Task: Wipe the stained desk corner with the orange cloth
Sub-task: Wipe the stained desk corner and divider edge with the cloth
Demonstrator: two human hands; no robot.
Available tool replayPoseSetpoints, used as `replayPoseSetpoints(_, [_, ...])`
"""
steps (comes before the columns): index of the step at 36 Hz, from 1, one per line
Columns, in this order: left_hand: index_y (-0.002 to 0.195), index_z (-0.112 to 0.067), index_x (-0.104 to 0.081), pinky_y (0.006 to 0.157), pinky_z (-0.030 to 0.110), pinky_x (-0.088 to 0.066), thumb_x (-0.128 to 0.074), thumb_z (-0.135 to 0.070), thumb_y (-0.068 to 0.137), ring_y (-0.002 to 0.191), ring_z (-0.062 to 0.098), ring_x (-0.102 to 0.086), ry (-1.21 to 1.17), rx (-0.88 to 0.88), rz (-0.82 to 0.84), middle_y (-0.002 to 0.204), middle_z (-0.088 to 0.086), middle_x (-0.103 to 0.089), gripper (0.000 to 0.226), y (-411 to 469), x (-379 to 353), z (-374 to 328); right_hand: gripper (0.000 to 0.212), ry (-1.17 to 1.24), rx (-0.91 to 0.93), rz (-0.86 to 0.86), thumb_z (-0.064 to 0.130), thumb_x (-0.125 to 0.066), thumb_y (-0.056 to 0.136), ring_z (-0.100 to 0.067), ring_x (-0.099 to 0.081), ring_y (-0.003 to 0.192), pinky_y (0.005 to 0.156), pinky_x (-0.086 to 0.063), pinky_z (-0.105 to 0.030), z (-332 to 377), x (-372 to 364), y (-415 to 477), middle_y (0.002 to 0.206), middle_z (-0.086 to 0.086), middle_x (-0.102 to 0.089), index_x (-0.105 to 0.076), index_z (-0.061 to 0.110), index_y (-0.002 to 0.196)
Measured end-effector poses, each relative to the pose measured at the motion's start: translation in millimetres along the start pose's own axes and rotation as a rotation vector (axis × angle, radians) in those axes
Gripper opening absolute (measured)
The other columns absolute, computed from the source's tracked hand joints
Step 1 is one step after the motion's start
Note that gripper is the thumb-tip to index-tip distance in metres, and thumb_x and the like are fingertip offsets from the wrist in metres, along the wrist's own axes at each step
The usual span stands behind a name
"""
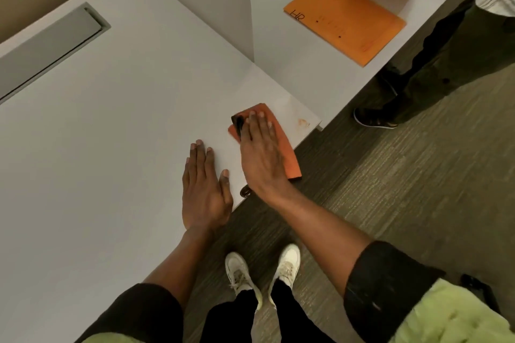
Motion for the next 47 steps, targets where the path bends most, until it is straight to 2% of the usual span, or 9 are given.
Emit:
replayPoseSetpoints(5, [0.176, -0.013, -0.017, 0.14, 0.044, -0.008, -0.027, -0.044, 0.118, 0.172, 0.016, 0.005, 0.011, -0.002, 0.003, 0.186, 0.004, -0.002, 0.066, 0, 1, 0, 0.063, 0.001, -0.179, -0.046, 0.011, -0.047, 0.104, -0.037, -0.011, 0.16, 0.13, -0.015, -0.05, -27, 22, 40, 0.17, -0.024, -0.018, -0.021, -0.001, 0.161])
replayPoseSetpoints(9, [0.176, -0.012, -0.017, 0.14, 0.043, -0.007, -0.024, -0.045, 0.116, 0.172, 0.015, 0.007, 0.017, -0.006, 0.0, 0.186, 0.003, -0.001, 0.068, 1, -1, 2, 0.062, 0.01, -0.277, -0.088, 0.011, -0.042, 0.104, -0.039, -0.009, 0.16, 0.13, -0.012, -0.051, -35, 18, 22, 0.169, -0.026, -0.015, -0.02, -0.003, 0.16])
replayPoseSetpoints(14, [0.176, -0.013, -0.016, 0.14, 0.044, -0.008, -0.021, -0.047, 0.116, 0.172, 0.014, 0.007, 0.019, -0.004, -0.007, 0.186, 0.002, 0.0, 0.069, 2, -5, 4, 0.067, 0.032, -0.144, -0.035, 0.012, -0.015, 0.095, -0.041, -0.006, 0.159, 0.13, -0.012, -0.052, -9, 1, -27, 0.168, -0.03, -0.011, -0.019, -0.005, 0.16])
replayPoseSetpoints(19, [0.176, -0.016, -0.015, 0.14, 0.043, -0.008, -0.02, -0.05, 0.116, 0.172, 0.012, 0.008, 0.024, -0.002, -0.004, 0.186, -0.001, 0.001, 0.069, 1, -5, 4, 0.06, -0.089, -0.054, -0.026, 0.014, -0.027, 0.103, -0.041, -0.011, 0.159, 0.13, -0.014, -0.052, -23, 7, 5, 0.168, -0.029, -0.017, -0.021, -0.005, 0.159])
replayPoseSetpoints(23, [0.176, -0.017, -0.014, 0.14, 0.042, -0.007, -0.022, -0.05, 0.116, 0.171, 0.01, 0.009, 0.025, -0.005, -0.002, 0.186, -0.002, 0.001, 0.069, 1, -5, 5, 0.059, -0.121, -0.165, -0.049, 0.012, -0.04, 0.104, -0.039, -0.016, 0.159, 0.13, -0.016, -0.051, -54, 21, 37, 0.168, -0.027, -0.021, -0.025, -0.005, 0.158])
replayPoseSetpoints(29, [0.176, -0.017, -0.015, 0.14, 0.042, -0.007, -0.024, -0.049, 0.116, 0.171, 0.01, 0.009, 0.025, -0.002, -0.003, 0.186, -0.003, 0.001, 0.068, 1, -6, 5, 0.061, -0.025, -0.253, -0.122, 0.008, -0.031, 0.099, -0.04, -0.012, 0.159, 0.13, -0.013, -0.051, -62, 13, 6, 0.168, -0.028, -0.019, -0.025, -0.005, 0.158])
replayPoseSetpoints(34, [0.176, -0.015, -0.014, 0.14, 0.043, -0.009, -0.023, -0.048, 0.116, 0.172, 0.012, 0.007, 0.033, -0.003, -0.003, 0.186, 0.0, 0.0, 0.069, 2, -7, 5, 0.066, 0.021, -0.066, -0.029, 0.013, -0.025, 0.096, -0.043, -0.007, 0.159, 0.129, -0.014, -0.054, -16, -5, -45, 0.168, -0.031, -0.012, -0.021, -0.006, 0.159])
replayPoseSetpoints(38, [0.176, -0.016, -0.013, 0.14, 0.044, -0.009, -0.021, -0.05, 0.115, 0.172, 0.012, 0.008, 0.038, 0.003, 0.004, 0.186, 0.0, 0.001, 0.07, 3, -7, 5, 0.058, -0.04, 0.025, -0.012, 0.013, -0.036, 0.104, -0.042, -0.009, 0.159, 0.129, -0.014, -0.054, -24, -3, -37, 0.168, -0.03, -0.013, -0.024, -0.005, 0.158])
replayPoseSetpoints(47, [0.176, -0.018, -0.014, 0.139, 0.042, -0.007, -0.02, -0.052, 0.115, 0.171, 0.008, 0.012, 0.031, 0.009, 0.008, 0.186, -0.004, 0.002, 0.07, 3, -8, 7, 0.055, 0.003, -0.145, -0.141, 0.005, -0.038, 0.103, -0.036, -0.014, 0.159, 0.13, -0.014, -0.049, -75, 14, 12, 0.168, -0.022, -0.023, -0.032, -0.001, 0.157])
Point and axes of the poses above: each hand's wrist, its own y-axis towards the middle knuckle, its own x-axis out of the back of the hand, z = x × y, the point moved 1 cm from there along y, towards the middle knuckle
